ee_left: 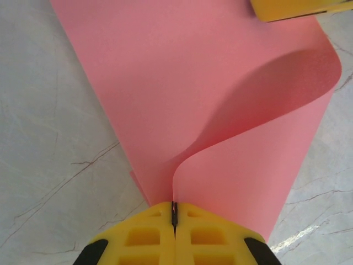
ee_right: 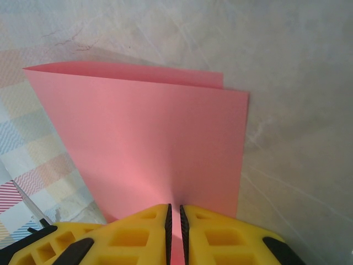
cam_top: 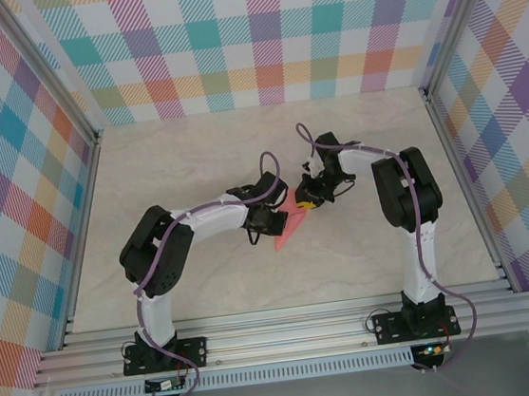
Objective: Fold a paper plane with a square sheet of paper (pick it up from the middle)
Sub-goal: Third fold the triangle at the center of the table.
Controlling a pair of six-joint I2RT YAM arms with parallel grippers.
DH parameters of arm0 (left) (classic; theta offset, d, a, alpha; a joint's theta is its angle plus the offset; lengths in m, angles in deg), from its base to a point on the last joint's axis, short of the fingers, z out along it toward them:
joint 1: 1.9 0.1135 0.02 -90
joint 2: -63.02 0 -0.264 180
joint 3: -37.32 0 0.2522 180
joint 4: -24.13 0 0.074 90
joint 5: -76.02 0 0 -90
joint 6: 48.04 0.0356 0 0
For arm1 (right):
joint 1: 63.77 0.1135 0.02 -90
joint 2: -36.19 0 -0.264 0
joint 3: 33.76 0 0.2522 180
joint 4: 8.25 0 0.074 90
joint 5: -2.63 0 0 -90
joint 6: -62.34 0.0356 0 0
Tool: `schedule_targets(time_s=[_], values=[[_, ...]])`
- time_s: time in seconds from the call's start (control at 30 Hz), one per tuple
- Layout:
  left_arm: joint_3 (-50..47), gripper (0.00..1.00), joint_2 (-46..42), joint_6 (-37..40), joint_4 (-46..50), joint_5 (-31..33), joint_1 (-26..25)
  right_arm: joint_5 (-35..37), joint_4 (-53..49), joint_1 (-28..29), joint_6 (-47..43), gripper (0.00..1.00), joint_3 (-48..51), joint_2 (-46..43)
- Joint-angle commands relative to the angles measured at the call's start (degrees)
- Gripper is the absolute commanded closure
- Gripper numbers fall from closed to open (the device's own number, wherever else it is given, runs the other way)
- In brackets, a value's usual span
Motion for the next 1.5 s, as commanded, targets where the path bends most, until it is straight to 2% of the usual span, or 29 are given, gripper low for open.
schedule_targets(time_s=[0.0, 1.0, 1.27, 1.37, 1.47], values=[[-0.3, 1.00, -0.1, 0.2, -1.3, -0.7, 0.8, 3.6, -2.7, 0.5, -0.6, 0.84, 0.5, 2.6], [0.0, 1.00, 2.4, -0.6, 1.7, 1.5, 0.8, 3.8, -3.2, 0.5, 0.0, 0.81, -0.6, 1.9], [-0.7, 1.00, 1.7, -1.0, 1.3, 1.2, 0.8, 4.8, -0.3, -0.8, 1.9, 0.73, 0.0, -7.7], [-0.9, 1.00, 1.4, -1.2, 1.1, 1.2, 0.8, 6.4, 3.2, -1.2, 3.3, 0.74, 4.1, -13.0], [-1.1, 1.00, 1.3, -1.2, 1.0, 1.1, 0.9, 5.8, 8.4, -1.3, 5.1, 0.81, 10.1, -17.9]])
